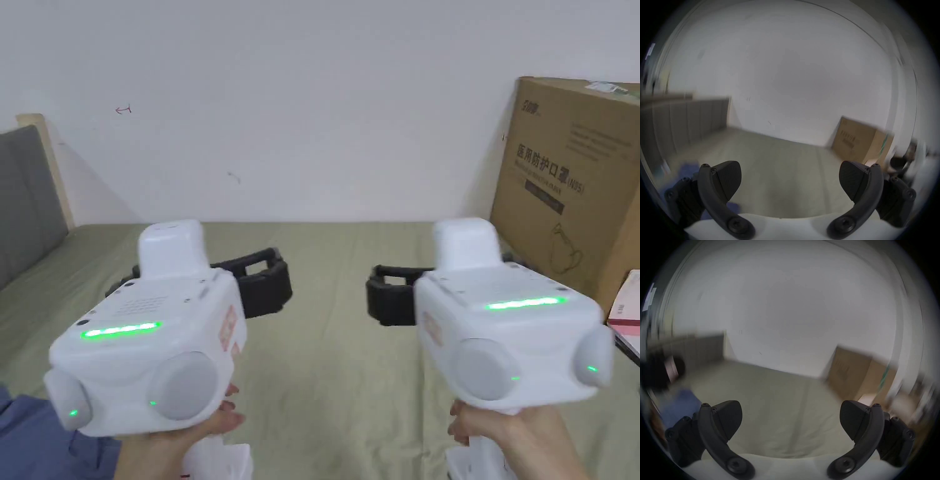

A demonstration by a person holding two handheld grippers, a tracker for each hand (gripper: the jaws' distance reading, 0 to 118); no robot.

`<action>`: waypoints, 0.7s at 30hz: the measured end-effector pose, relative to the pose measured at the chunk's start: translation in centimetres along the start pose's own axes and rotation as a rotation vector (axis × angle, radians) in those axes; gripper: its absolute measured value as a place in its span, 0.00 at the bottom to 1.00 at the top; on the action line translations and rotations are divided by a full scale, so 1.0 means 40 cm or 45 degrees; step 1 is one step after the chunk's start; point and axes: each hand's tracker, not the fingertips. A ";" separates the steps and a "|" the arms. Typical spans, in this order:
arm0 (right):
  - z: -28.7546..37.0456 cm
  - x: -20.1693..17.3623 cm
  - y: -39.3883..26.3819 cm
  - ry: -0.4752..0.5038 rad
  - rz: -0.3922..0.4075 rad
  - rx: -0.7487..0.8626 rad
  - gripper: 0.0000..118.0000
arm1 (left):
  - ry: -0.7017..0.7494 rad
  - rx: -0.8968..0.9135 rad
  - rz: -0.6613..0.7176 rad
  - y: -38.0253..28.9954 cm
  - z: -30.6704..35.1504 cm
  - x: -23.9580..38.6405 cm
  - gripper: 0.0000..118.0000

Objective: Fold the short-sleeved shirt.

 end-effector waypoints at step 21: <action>0.061 -0.023 -0.077 -0.310 0.051 0.135 0.06 | 0.001 -0.084 -0.041 -0.046 0.042 0.012 0.00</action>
